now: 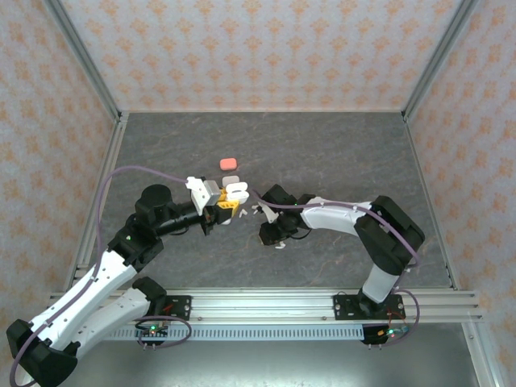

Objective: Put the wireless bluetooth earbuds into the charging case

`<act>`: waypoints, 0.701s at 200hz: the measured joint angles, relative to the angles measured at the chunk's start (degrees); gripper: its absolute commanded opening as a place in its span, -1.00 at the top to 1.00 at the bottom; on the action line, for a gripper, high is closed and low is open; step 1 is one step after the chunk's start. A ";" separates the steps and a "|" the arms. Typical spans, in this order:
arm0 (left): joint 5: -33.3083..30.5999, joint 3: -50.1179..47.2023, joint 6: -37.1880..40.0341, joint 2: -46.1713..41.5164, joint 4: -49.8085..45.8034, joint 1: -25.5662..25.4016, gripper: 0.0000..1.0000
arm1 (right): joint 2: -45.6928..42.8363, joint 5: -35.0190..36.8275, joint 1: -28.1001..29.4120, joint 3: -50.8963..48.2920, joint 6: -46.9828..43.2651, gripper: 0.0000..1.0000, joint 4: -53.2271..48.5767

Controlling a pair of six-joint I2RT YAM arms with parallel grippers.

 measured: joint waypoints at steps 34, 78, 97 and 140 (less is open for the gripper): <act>-0.02 0.00 0.00 0.00 -0.22 0.00 1.00 | 0.02 0.57 0.00 0.00 0.39 0.66 0.70; 0.00 -0.07 -0.28 0.00 -0.13 0.00 1.00 | -4.31 3.10 0.00 -1.75 0.50 0.67 2.27; 0.00 -0.61 -1.09 0.02 0.24 0.00 1.00 | -9.38 5.22 0.00 -1.95 0.13 0.67 2.38; 0.04 -1.70 -2.91 2.56 2.47 0.00 1.00 | -23.02 10.51 0.00 -1.92 -2.12 0.67 2.89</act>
